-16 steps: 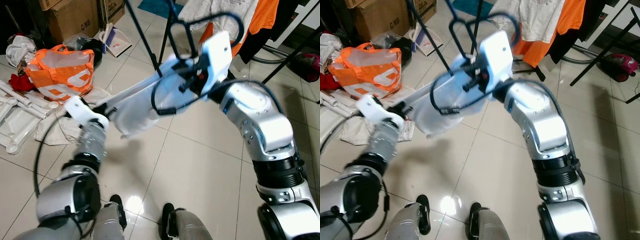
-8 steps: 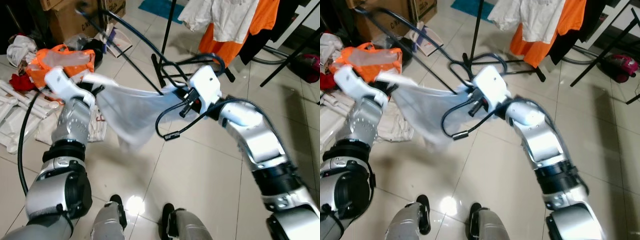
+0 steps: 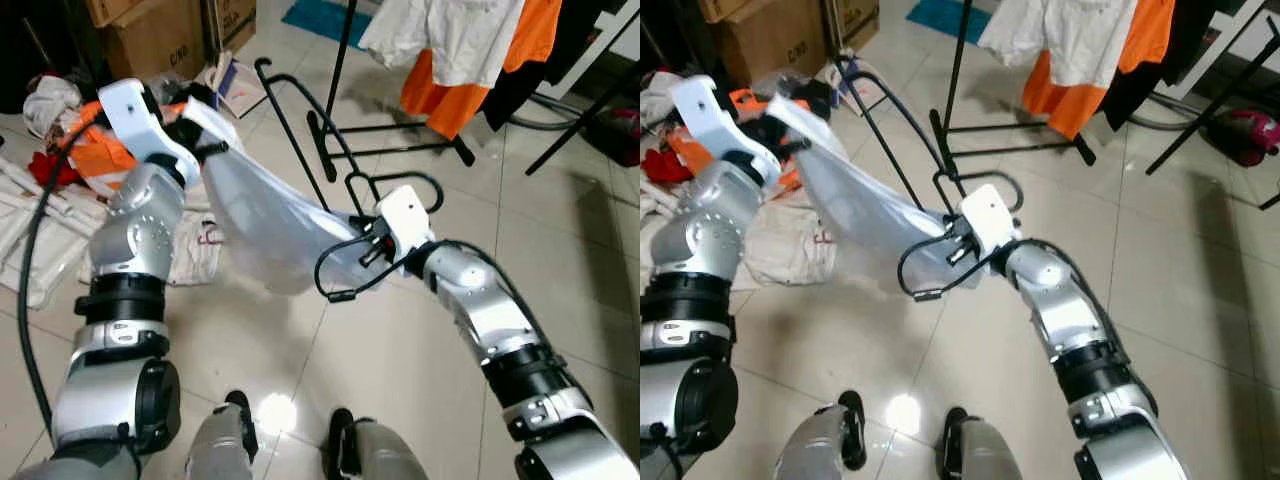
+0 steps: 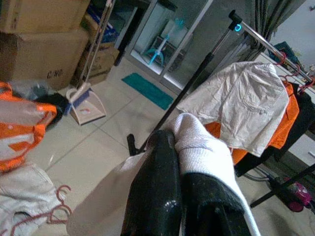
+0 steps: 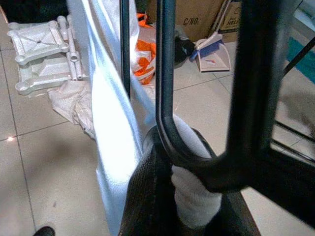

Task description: Hang hanger

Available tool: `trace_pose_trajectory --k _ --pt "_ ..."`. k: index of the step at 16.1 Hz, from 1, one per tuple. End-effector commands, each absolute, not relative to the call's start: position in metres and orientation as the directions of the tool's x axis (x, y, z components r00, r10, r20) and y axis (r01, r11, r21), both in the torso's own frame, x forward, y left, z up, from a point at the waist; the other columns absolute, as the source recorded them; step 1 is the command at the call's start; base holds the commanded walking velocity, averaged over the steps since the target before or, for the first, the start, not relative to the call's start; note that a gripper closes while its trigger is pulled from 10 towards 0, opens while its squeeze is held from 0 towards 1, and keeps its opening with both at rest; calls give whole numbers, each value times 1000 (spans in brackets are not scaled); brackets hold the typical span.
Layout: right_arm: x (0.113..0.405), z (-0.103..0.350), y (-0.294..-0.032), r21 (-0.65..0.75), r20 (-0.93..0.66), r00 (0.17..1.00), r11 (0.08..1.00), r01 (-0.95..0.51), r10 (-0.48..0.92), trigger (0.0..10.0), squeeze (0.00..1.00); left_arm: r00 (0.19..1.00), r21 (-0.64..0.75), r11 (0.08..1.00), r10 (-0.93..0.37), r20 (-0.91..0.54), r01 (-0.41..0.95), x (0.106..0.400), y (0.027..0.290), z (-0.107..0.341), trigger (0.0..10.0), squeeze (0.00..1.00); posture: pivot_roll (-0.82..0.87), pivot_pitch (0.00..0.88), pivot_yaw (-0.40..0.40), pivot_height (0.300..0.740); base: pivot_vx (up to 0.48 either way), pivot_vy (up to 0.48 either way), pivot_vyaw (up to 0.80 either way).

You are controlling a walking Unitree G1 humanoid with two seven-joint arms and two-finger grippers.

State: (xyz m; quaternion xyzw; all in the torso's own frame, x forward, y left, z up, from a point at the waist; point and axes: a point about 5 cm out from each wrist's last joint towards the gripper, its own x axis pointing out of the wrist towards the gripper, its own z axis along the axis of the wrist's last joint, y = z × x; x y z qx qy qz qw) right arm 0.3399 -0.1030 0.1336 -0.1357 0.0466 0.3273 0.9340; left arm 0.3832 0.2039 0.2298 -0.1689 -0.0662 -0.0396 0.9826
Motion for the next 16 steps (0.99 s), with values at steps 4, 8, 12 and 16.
trace_pose_trajectory --k 4,8,12,16 --pt "349 137 -109 -173 -99 832 813 -555 546 0 0 987 -237 966 -70 142 102 379 212 248 0 0 -35 189 -33 740 0 0 0" --pt "351 142 -103 -189 -65 834 814 -550 548 0 0 988 -159 984 -53 144 77 380 220 258 0 0 -27 191 -18 740 0 0 595" --pt "344 145 -102 -334 -61 790 733 -593 611 0 0 996 -113 993 34 77 -25 389 239 251 0 0 -43 189 -41 740 0 0 791" --pt "335 140 -97 -527 -129 712 560 -639 690 0 0 996 -106 993 58 66 -51 393 244 250 0 0 -50 179 -48 740 0 0 194"
